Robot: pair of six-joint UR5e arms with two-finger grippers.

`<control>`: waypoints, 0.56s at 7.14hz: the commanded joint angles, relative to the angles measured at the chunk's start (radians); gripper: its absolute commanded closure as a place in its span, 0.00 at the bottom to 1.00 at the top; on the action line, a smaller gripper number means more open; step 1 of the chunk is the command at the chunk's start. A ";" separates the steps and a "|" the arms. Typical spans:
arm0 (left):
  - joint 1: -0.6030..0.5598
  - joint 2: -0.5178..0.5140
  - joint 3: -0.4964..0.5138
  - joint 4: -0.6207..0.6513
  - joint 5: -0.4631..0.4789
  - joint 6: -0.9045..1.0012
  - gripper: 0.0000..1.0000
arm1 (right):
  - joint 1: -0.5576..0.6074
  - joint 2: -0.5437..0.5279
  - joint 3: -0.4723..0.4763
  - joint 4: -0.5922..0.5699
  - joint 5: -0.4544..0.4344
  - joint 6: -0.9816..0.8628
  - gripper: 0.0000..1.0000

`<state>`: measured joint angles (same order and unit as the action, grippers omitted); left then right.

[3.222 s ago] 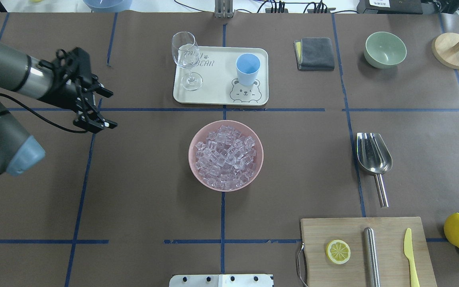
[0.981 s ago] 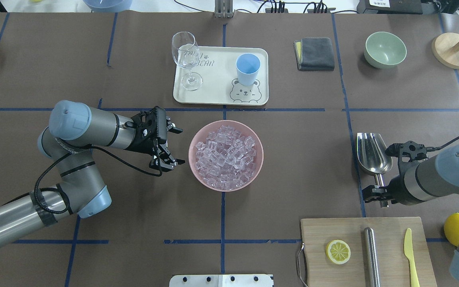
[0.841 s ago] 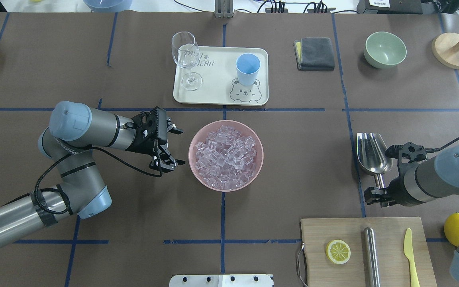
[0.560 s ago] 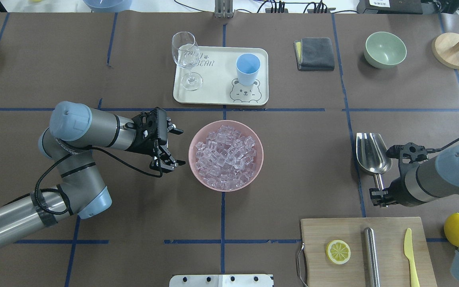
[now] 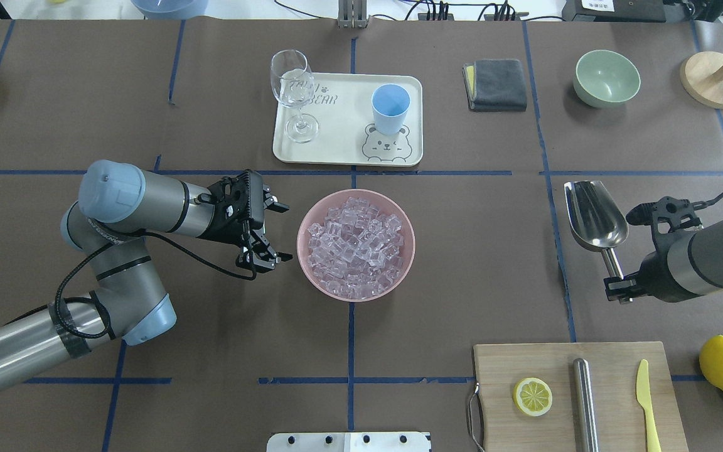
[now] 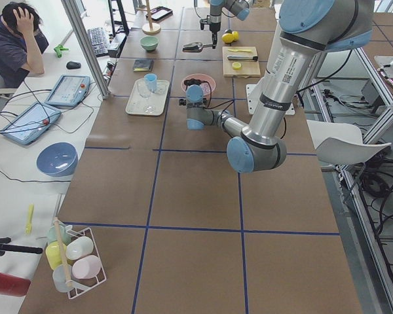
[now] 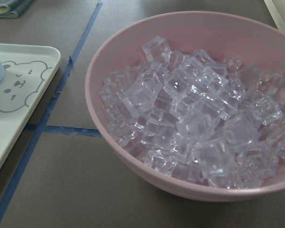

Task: Put ice in cup with scoop
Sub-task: 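Lift metal scoop toward pink bowl with right gripper while left holds bowl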

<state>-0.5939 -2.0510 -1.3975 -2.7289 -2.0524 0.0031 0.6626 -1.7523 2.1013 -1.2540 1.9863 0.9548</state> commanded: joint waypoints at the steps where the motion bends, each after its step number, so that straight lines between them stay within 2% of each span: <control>1: 0.002 0.000 0.000 0.002 0.000 0.000 0.00 | 0.034 0.023 0.071 -0.121 0.002 -0.249 1.00; 2: 0.003 -0.001 0.000 0.002 0.001 -0.002 0.00 | 0.054 0.071 0.094 -0.202 0.000 -0.363 1.00; 3: 0.026 -0.003 0.000 0.000 0.003 -0.041 0.00 | 0.037 0.152 0.121 -0.326 0.000 -0.370 1.00; 4: 0.055 -0.011 0.000 0.002 0.055 -0.044 0.00 | 0.014 0.243 0.135 -0.444 -0.003 -0.372 1.00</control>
<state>-0.5670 -2.0553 -1.3975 -2.7281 -2.0369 -0.0271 0.6966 -1.6090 2.2139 -1.5600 1.9860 0.6049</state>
